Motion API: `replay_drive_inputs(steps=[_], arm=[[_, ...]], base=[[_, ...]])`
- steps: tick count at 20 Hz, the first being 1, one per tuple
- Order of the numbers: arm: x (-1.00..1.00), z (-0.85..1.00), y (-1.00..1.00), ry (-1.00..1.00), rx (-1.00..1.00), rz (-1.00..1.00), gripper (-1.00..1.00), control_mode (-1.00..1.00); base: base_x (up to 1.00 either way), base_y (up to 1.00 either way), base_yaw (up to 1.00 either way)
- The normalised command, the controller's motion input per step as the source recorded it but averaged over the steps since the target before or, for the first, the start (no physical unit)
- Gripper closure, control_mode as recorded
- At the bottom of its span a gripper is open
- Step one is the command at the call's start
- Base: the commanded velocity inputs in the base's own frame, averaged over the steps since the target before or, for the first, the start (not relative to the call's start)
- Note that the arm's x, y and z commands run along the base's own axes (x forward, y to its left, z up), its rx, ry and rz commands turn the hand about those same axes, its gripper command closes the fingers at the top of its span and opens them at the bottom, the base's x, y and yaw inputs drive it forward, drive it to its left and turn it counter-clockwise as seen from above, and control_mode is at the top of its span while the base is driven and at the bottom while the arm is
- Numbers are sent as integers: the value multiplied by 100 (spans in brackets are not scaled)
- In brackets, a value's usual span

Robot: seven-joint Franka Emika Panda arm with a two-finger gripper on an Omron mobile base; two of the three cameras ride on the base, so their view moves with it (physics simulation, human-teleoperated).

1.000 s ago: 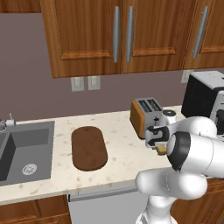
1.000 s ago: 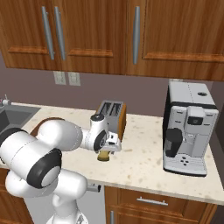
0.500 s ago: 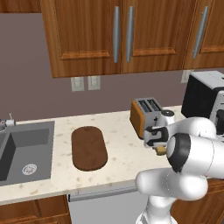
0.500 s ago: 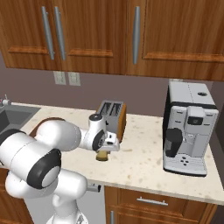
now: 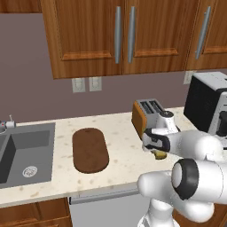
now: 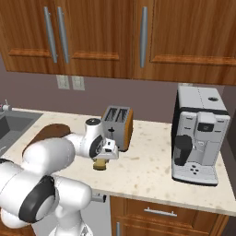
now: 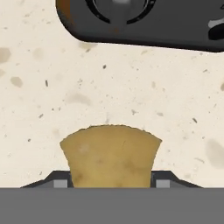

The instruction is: Pick up the sponge from the counter and clean the cutting board by briefly scrubbing or pressing down on the cutting board. Once finished, release the sponge.

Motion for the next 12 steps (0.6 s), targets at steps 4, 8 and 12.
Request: replay_drive_inputs(steps=[4, 8, 12], arm=[[-74, 15, 77, 0, 2, 0, 100, -100], [-45, 20, 86, 0, 3, 0, 100, -100], [-10, 33, 94, 0, 1, 0, 100, -100]], base=[[0, 0, 0], [0, 0, 0], [0, 0, 0]])
